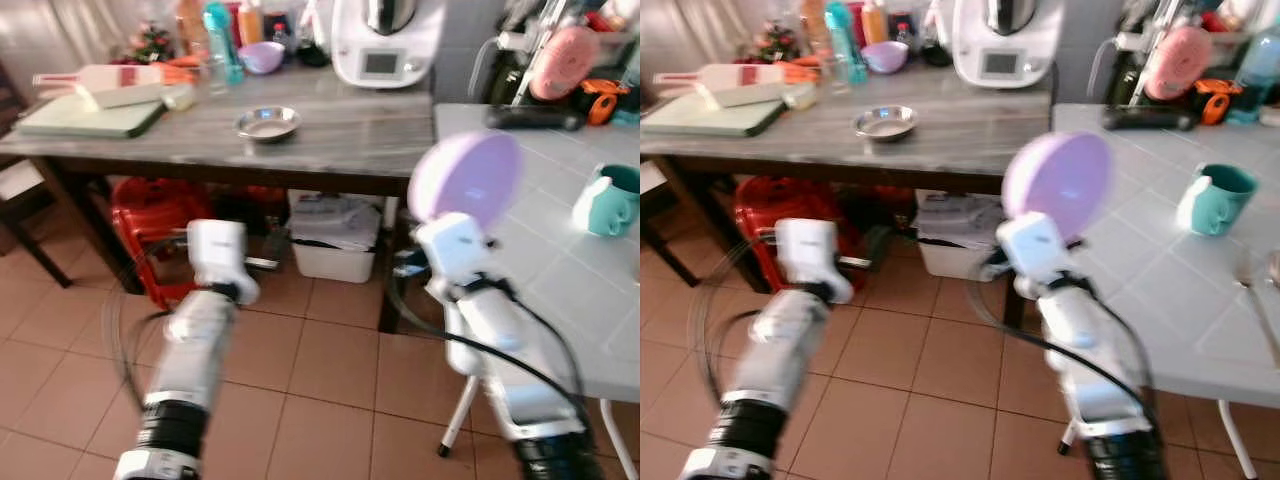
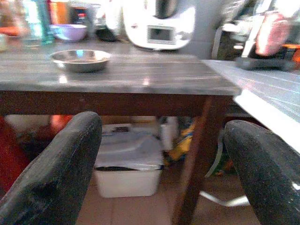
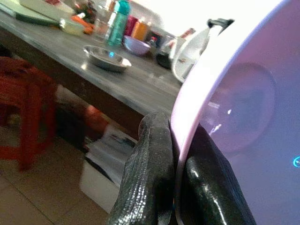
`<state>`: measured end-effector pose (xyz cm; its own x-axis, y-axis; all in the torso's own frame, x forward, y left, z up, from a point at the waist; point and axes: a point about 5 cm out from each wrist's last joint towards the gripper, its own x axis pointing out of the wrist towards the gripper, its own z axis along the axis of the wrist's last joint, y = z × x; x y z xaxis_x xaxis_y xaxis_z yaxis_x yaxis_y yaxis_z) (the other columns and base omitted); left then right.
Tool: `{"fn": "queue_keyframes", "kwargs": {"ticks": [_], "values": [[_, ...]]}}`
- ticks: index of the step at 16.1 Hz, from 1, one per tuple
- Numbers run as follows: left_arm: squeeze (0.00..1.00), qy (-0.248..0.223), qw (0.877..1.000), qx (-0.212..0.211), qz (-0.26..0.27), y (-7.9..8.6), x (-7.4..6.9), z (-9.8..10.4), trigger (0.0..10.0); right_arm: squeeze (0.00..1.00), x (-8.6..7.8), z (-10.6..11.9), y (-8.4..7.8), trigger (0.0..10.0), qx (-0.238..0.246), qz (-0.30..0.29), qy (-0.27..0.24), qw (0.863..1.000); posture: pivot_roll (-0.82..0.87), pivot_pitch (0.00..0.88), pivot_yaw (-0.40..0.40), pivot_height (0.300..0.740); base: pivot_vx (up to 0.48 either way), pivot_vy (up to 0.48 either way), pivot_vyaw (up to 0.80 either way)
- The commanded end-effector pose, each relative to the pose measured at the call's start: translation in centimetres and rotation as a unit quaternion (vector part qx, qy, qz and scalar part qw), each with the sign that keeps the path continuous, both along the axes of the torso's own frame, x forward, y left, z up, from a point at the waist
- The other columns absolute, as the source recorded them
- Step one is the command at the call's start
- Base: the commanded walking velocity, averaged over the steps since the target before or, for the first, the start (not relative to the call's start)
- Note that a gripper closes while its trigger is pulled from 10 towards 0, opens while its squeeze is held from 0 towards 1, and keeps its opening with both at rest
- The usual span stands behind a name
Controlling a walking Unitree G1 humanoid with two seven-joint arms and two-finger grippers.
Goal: Setting the table
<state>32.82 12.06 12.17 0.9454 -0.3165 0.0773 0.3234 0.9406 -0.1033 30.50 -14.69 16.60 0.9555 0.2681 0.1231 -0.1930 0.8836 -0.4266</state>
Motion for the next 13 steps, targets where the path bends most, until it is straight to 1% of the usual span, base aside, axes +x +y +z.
{"fn": "queue_keyframes", "kwargs": {"ticks": [1, 3, 5, 7, 13], "values": [[0.0, -0.003, 1.0, 0.01, 0.018, 1.15, 0.23, 0.19, 10.0, 0.0, 0.1, 0.73, 0.66, 10.0, 0.009, 0.009, -0.013, 1.0, -0.05, 0.015, 0.046, 0.74, 0.0, 0.405, 0.0], [0.0, -0.003, 1.0, 0.01, 0.015, 0.99, 0.26, 0.23, 10.0, 0.0, -0.14, 0.45, 0.62, 10.0, 0.009, 0.008, -0.01, 1.0, -0.05, 0.017, 0.046, 0.74, 0.0, 0.401, 0.0], [0.0, -0.006, 1.0, 0.015, 0.013, 0.85, 0.23, 0.21, 10.0, 0.0, 0.12, 0.76, 0.01, 10.0, 0.021, -0.009, -0.012, 1.0, -0.05, 0.019, 0.049, 0.74, 0.0, 0.401, 0.0], [0.0, -0.005, 1.0, 0.014, 0.011, 0.73, 0.21, 0.19, 10.0, 0.0, 0.22, 0.81, -0.15, 10.0, 0.026, -0.014, -0.01, 1.0, -0.05, 0.019, 0.051, 0.74, 0.0, 0.401, 0.0], [0.0, -0.005, 1.0, 0.013, 0.006, 0.35, 0.21, 0.12, 10.0, 0.0, 0.1, 0.61, -0.12, 10.0, 0.026, -0.011, -0.005, 1.0, -0.05, 0.02, 0.053, 0.74, 0.0, 0.404, -0.63]]}}
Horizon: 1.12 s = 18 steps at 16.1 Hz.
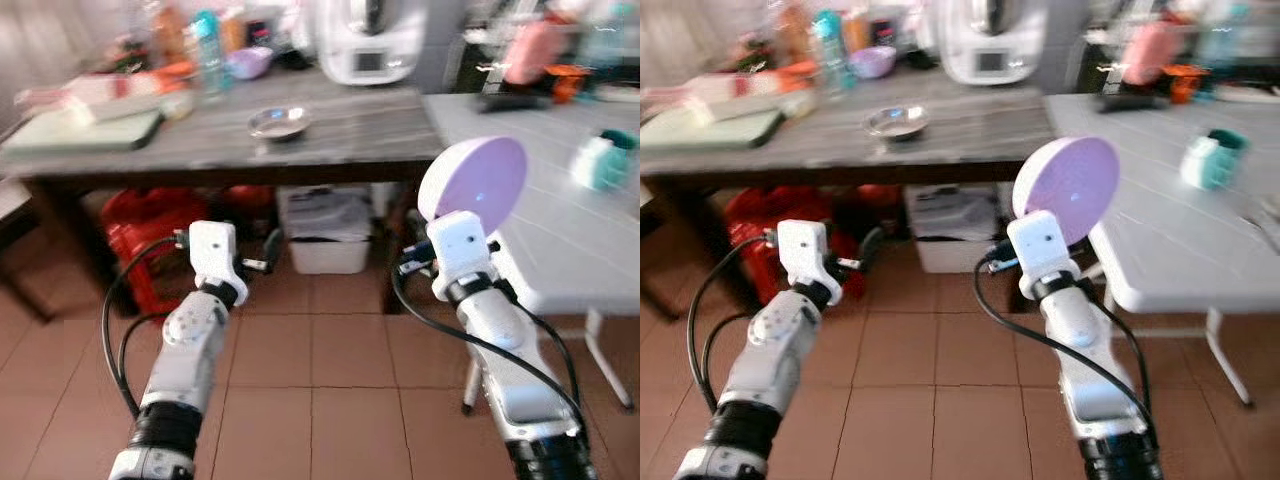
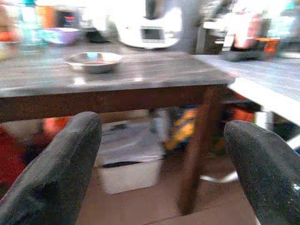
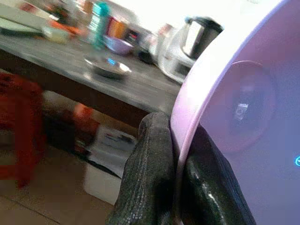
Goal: Setting the table
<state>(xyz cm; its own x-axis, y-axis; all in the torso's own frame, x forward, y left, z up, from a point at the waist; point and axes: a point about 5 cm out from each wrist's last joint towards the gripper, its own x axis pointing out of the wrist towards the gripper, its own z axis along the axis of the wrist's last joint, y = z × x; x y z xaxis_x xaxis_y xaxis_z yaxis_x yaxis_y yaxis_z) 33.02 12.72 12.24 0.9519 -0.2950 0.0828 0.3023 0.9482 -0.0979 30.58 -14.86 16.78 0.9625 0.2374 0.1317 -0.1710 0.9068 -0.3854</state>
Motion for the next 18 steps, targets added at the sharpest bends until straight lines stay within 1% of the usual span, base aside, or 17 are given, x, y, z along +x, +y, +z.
{"fn": "queue_keyframes", "kwargs": {"ticks": [1, 6, 11, 15, 17, 18], "values": [[0.0, -0.001, 1.0, 0.011, -0.006, -0.35, -0.03, 0.04, 10.0, 0.0, -0.01, 0.43, 0.08, 10.0, 0.003, 0.002, -0.007, 1.0, -0.06, 0.022, 0.052, 0.74, 0.0, 0.405, -0.68], [0.0, 0.0, 1.0, 0.011, -0.006, -0.36, -0.06, -0.04, 10.0, 0.0, 0.05, 0.54, 0.06, 10.0, 0.001, 0.004, -0.008, 1.0, -0.05, 0.021, 0.051, 0.74, 0.0, 0.403, -0.57], [0.0, 0.0, 1.0, 0.01, -0.009, -0.61, -0.04, -0.07, 10.0, 0.0, 0.0, 0.5, 0.15, 10.0, -0.011, 0.007, -0.011, 1.0, -0.06, 0.017, 0.05, 0.74, 0.0, 0.405, 0.0], [0.0, 0.001, 1.0, 0.014, -0.009, -0.63, -0.06, -0.17, 10.0, 0.0, -0.1, 0.42, 0.24, 10.0, -0.012, 0.011, -0.01, 1.0, -0.06, 0.017, 0.048, 0.74, 0.0, 0.406, 0.5], [0.0, 0.005, 1.0, 0.012, -0.011, -0.76, -0.18, -0.34, 10.0, 0.0, -0.1, 0.34, 0.21, 10.0, -0.01, 0.01, -0.007, 1.0, -0.06, 0.018, 0.048, 0.74, 0.0, 0.328, 0.0], [0.0, -0.005, 1.0, 0.012, -0.012, -0.83, -0.37, -0.24, 10.0, 0.0, -0.13, 0.2, 0.16, 10.0, -0.011, 0.009, -0.005, 1.0, -0.06, 0.018, 0.048, 0.74, 0.0, 0.0, 0.0]]}}
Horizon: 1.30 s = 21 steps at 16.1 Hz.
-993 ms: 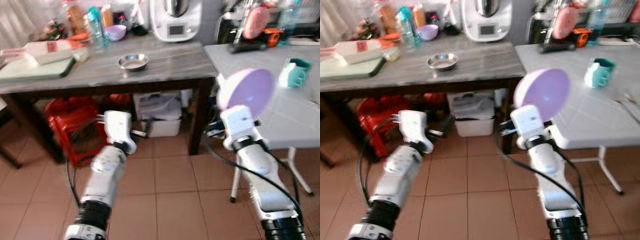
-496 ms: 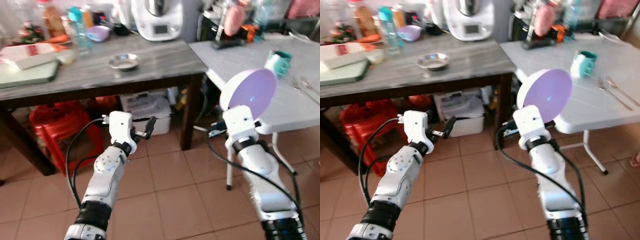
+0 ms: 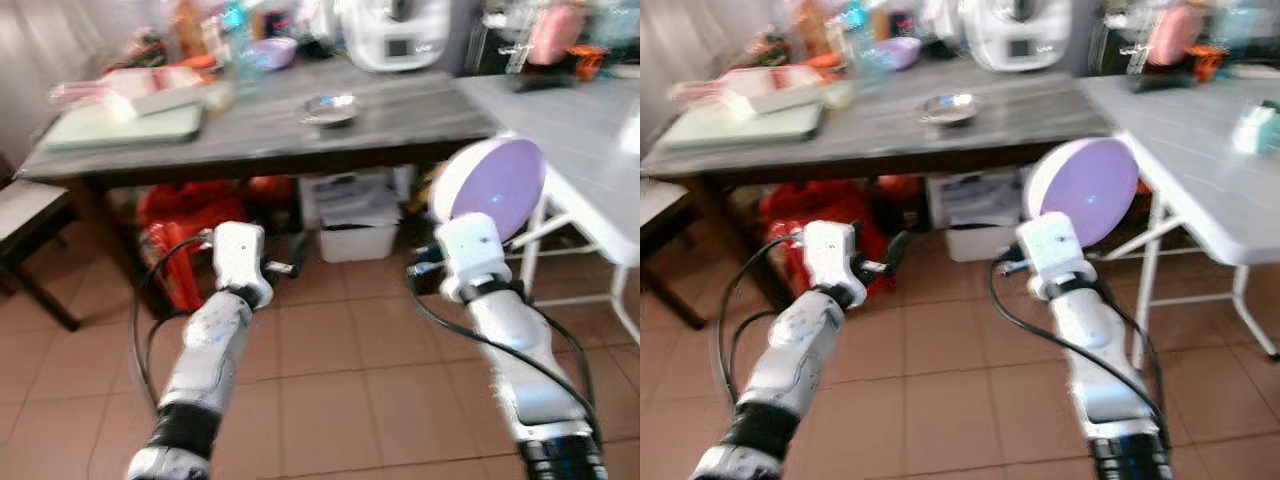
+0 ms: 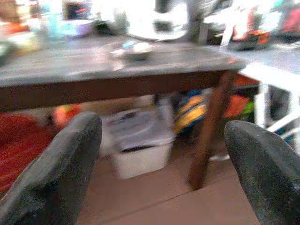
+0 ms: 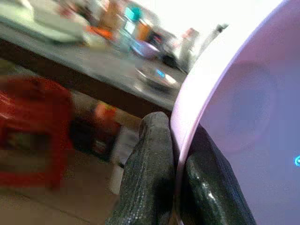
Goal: Setting the table
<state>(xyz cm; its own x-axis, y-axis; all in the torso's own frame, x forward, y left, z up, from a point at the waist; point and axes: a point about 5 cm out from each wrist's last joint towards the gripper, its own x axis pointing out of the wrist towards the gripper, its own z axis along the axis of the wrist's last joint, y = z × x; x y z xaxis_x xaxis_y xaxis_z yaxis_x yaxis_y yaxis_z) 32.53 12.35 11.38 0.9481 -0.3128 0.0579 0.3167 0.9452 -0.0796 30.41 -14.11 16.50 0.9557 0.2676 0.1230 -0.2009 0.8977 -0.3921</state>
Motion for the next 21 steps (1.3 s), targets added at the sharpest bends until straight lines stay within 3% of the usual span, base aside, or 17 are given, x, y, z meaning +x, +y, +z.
{"fn": "queue_keyframes", "kwargs": {"ticks": [1, 8, 21], "values": [[0.0, -0.017, 1.0, -0.003, -0.006, -0.5, 0.0, 0.6, 10.0, 0.0, -0.1, 0.4, -0.6, 10.0, -0.006, -0.007, -0.007, 1.0, -0.06, 0.02, 0.047, 0.74, 0.0, 0.0, 0.0], [0.0, -0.012, 0.999, -0.004, -0.035, -1.0, -0.4, 0.4, 10.0, 0.0, -0.5, -0.1, 0.1, 10.0, -0.009, 0.006, -0.007, 1.0, -0.06, 0.021, 0.047, 0.74, 0.04, 0.0, 0.14], [0.0, -0.013, 0.998, -0.013, -0.065, -1.9, -0.7, 0.6, 10.0, 0.0, -0.4, -0.3, 0.3, 10.0, -0.008, 0.008, -0.003, 1.0, -0.06, 0.019, 0.054, 0.74, 0.425, 0.0, 0.07]]}}
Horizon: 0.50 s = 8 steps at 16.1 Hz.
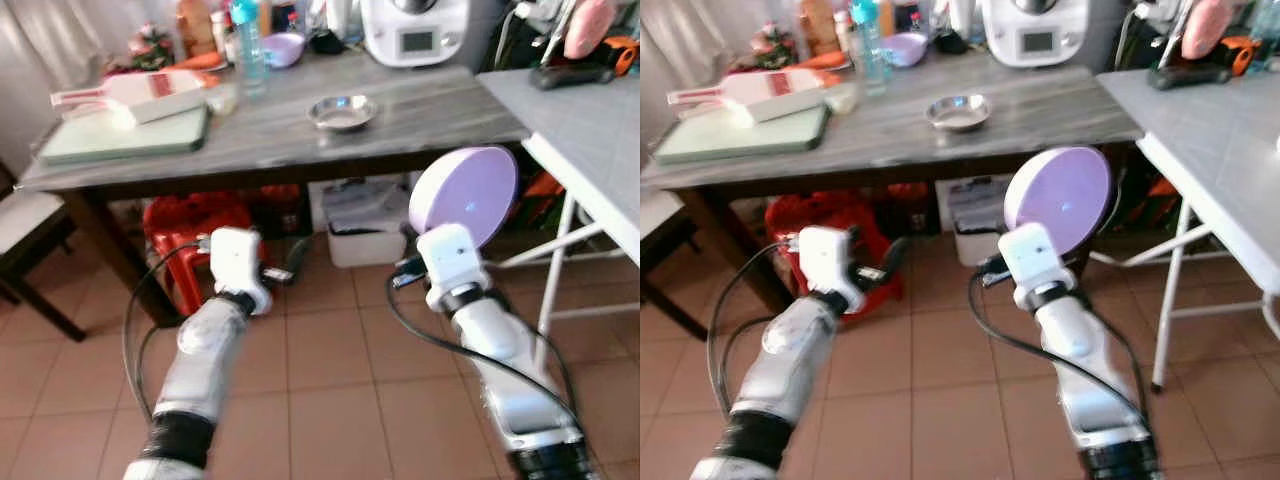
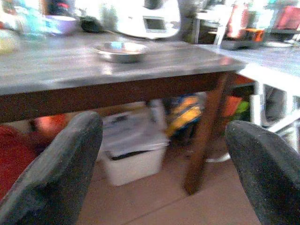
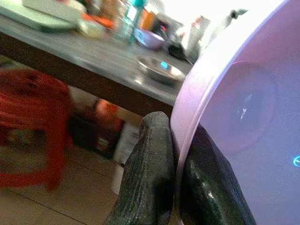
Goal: Setting the table
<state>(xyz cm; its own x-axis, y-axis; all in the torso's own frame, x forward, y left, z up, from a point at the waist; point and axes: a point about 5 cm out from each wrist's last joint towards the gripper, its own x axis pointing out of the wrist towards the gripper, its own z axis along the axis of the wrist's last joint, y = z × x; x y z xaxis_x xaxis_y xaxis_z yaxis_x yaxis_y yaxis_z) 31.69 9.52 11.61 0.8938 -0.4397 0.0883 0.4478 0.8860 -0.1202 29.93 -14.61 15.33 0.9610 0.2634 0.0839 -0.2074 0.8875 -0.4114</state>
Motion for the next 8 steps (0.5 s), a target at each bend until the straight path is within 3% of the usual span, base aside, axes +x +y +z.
{"fn": "queue_keyframes", "kwargs": {"ticks": [1, 4, 8], "values": [[0.0, -0.007, 1.0, 0.011, 0.005, 0.9, 0.16, 0.35, 10.0, 0.0, 0.13, 0.94, 0.83, 10.0, 0.007, 0.012, -0.02, 1.0, -0.06, 0.02, 0.055, 0.74, 0.48, 0.0, 0.0], [0.0, -0.005, 1.0, 0.011, 0.004, 0.89, 0.14, 0.31, 10.0, 0.0, 0.07, 0.84, 0.87, 10.0, 0.007, 0.011, -0.02, 1.0, -0.06, 0.02, 0.057, 0.74, 0.48, 0.0, 0.0], [0.0, -0.009, 1.0, 0.008, -0.001, 0.52, 0.17, 0.58, 10.0, 0.0, 0.06, 0.8, 0.89, 10.0, 0.006, 0.013, -0.02, 1.0, -0.06, 0.019, 0.058, 0.74, 0.48, 0.0, 0.55]]}}
